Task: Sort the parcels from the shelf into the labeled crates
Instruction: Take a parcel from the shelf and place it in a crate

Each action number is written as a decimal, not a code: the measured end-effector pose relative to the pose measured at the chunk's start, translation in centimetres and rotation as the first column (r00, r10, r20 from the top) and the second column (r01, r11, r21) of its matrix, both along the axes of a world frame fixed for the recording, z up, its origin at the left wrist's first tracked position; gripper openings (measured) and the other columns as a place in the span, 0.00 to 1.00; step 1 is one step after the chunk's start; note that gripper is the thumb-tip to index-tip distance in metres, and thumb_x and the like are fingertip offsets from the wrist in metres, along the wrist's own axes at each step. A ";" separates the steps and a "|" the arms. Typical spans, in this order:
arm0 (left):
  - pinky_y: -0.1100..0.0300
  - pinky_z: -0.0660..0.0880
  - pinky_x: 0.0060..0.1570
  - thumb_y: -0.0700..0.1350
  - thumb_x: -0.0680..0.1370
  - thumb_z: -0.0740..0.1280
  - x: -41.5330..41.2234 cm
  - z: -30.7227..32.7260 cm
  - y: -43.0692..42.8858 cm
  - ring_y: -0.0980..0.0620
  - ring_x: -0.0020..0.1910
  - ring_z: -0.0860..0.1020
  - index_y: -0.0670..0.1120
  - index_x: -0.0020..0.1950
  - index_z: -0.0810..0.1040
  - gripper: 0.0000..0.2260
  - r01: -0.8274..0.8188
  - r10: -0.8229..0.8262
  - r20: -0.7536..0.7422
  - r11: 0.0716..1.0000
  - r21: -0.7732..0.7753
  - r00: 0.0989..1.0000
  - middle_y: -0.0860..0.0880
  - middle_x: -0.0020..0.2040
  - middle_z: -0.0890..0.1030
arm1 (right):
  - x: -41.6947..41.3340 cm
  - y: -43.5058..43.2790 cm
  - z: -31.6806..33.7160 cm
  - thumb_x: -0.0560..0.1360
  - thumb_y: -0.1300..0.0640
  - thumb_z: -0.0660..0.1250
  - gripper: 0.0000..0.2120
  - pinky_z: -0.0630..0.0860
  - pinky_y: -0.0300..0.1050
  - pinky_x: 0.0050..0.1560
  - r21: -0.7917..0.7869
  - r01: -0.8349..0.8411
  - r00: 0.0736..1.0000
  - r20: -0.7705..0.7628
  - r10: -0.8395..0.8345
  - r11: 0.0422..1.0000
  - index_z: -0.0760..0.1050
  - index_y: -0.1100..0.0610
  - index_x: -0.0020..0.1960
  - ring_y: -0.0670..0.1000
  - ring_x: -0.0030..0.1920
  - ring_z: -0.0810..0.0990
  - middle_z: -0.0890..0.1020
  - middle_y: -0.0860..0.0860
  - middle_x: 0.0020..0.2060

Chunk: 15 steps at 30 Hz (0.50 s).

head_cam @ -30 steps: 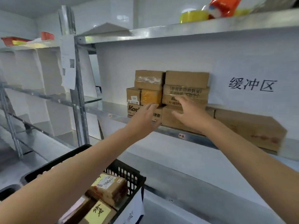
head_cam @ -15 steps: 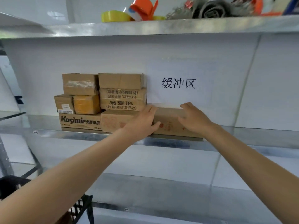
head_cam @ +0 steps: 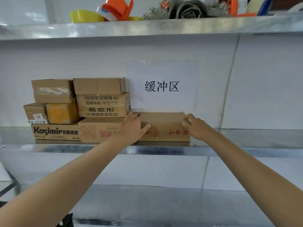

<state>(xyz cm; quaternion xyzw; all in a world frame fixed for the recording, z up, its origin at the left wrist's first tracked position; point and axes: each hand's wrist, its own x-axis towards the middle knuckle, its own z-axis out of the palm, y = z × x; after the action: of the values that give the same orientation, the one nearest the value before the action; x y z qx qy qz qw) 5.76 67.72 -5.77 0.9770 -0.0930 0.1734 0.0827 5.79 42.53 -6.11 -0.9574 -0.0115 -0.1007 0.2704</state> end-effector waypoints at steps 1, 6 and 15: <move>0.49 0.60 0.73 0.60 0.82 0.56 -0.2 0.2 -0.4 0.43 0.74 0.62 0.38 0.61 0.74 0.25 -0.009 0.009 0.002 0.999 -0.043 1.000 0.41 0.72 0.68 | 0.1 -0.1 0.0 0.84 0.44 0.52 0.20 0.70 0.49 0.53 0.027 -0.004 1.000 0.006 0.004 1.000 0.62 0.51 0.73 0.53 0.54 0.74 0.74 0.57 0.63; 0.53 0.73 0.48 0.53 0.83 0.58 -1.6 -0.8 -3.1 0.45 0.51 0.76 0.41 0.43 0.71 0.17 0.042 -0.014 0.104 0.962 -0.270 0.994 0.42 0.55 0.76 | 1.0 -0.8 0.1 0.83 0.42 0.55 0.25 0.75 0.49 0.43 0.223 0.050 0.996 0.060 -0.065 0.974 0.60 0.60 0.68 0.52 0.42 0.78 0.78 0.54 0.45; 0.48 0.76 0.57 0.68 0.76 0.59 0.9 -2.3 -3.2 0.46 0.51 0.78 0.42 0.53 0.76 0.28 -0.197 -0.028 -0.271 0.617 -0.762 0.962 0.48 0.49 0.80 | 1.3 -2.8 -0.7 0.79 0.40 0.60 0.32 0.69 0.47 0.46 0.485 0.156 0.988 -0.094 -0.127 0.860 0.65 0.64 0.71 0.55 0.50 0.75 0.76 0.56 0.56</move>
<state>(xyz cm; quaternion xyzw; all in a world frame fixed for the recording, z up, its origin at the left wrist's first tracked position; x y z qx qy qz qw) 6.69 64.54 -8.06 0.8602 0.0495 0.0723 0.5024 7.13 39.74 -6.86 -0.8580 0.0926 -0.0919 0.4968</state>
